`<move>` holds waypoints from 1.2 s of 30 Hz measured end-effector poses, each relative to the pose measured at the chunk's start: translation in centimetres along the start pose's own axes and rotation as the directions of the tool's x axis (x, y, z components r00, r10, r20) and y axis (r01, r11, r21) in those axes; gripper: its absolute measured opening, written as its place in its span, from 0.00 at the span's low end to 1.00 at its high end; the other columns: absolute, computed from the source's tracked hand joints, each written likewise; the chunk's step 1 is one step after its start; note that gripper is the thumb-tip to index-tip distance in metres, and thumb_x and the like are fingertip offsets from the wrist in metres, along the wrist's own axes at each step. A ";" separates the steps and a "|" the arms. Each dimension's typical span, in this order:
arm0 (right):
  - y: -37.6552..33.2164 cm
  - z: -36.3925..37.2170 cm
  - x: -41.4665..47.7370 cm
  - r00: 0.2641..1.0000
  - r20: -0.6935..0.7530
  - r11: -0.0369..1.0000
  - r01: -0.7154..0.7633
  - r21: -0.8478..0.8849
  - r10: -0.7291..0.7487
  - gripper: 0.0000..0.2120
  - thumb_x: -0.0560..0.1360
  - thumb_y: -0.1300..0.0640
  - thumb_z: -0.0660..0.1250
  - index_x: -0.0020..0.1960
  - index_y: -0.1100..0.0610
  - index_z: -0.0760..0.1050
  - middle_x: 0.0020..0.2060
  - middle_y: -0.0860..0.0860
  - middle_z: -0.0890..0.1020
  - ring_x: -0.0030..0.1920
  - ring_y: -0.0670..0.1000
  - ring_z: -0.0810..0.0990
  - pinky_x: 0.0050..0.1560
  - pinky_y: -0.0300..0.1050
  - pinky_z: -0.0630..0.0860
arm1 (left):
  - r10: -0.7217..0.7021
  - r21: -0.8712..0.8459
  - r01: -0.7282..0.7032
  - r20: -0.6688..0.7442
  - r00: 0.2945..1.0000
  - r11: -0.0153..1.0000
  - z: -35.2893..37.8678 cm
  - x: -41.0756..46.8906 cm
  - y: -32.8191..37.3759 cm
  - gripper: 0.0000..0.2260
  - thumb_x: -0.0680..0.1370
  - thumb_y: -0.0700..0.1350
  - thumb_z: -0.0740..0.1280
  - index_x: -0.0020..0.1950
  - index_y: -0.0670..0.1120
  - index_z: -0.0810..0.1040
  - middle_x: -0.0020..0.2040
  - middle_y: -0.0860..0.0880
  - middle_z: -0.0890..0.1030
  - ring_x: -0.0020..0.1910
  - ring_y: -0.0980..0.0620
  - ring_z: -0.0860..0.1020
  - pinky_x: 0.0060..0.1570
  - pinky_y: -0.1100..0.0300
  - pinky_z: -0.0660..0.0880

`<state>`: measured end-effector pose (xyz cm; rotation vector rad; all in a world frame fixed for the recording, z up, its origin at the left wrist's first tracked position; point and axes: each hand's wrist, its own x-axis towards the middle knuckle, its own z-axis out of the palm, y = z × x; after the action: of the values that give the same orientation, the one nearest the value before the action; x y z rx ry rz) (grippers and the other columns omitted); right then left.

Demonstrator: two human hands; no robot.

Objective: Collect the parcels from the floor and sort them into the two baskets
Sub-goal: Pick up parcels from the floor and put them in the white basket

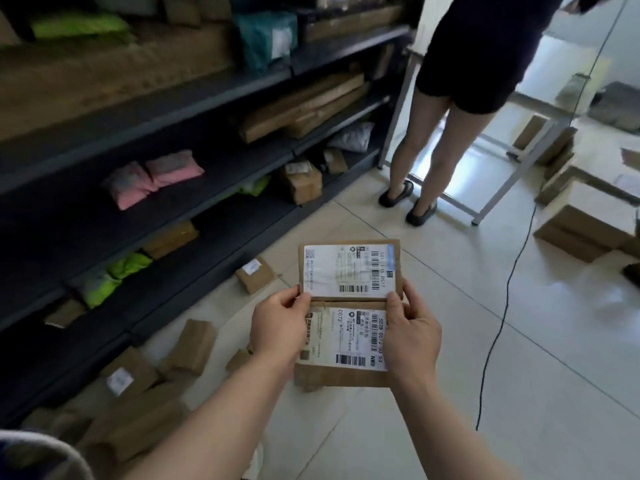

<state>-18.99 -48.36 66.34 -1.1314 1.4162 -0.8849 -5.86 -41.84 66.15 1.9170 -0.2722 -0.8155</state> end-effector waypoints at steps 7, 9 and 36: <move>-9.4 5.4 -11.9 0.916 0.359 0.980 0.198 -0.017 -0.179 0.18 0.81 0.54 0.61 0.49 0.27 0.75 0.44 0.49 0.85 0.38 0.48 0.86 0.38 0.50 0.83 | 0.052 -0.080 -0.082 -0.316 0.947 0.993 -14.8 -7.8 4.5 0.10 0.79 0.49 0.65 0.60 0.54 0.79 0.45 0.56 0.82 0.44 0.55 0.81 0.47 0.53 0.80; -11.2 7.7 -15.5 0.882 0.432 0.979 0.206 0.011 -0.190 0.15 0.81 0.53 0.61 0.59 0.33 0.75 0.47 0.49 0.84 0.39 0.47 0.85 0.33 0.42 0.81 | 0.046 -0.111 -0.099 -0.407 0.912 0.989 -19.7 -9.8 4.9 0.12 0.79 0.50 0.66 0.61 0.52 0.80 0.47 0.56 0.82 0.46 0.53 0.82 0.50 0.50 0.80; -8.3 43.5 -69.5 0.127 0.992 0.932 0.362 -0.022 -0.026 0.22 0.79 0.59 0.64 0.43 0.29 0.74 0.42 0.42 0.86 0.44 0.44 0.85 0.47 0.51 0.84 | -0.244 -0.268 0.010 -0.861 0.447 0.963 -80.6 -24.9 -15.1 0.13 0.81 0.46 0.60 0.62 0.50 0.79 0.44 0.58 0.79 0.44 0.54 0.79 0.50 0.50 0.80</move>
<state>24.02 18.84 86.95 -1.6653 0.1805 0.0901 25.13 35.49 86.09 1.8893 0.6207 0.1856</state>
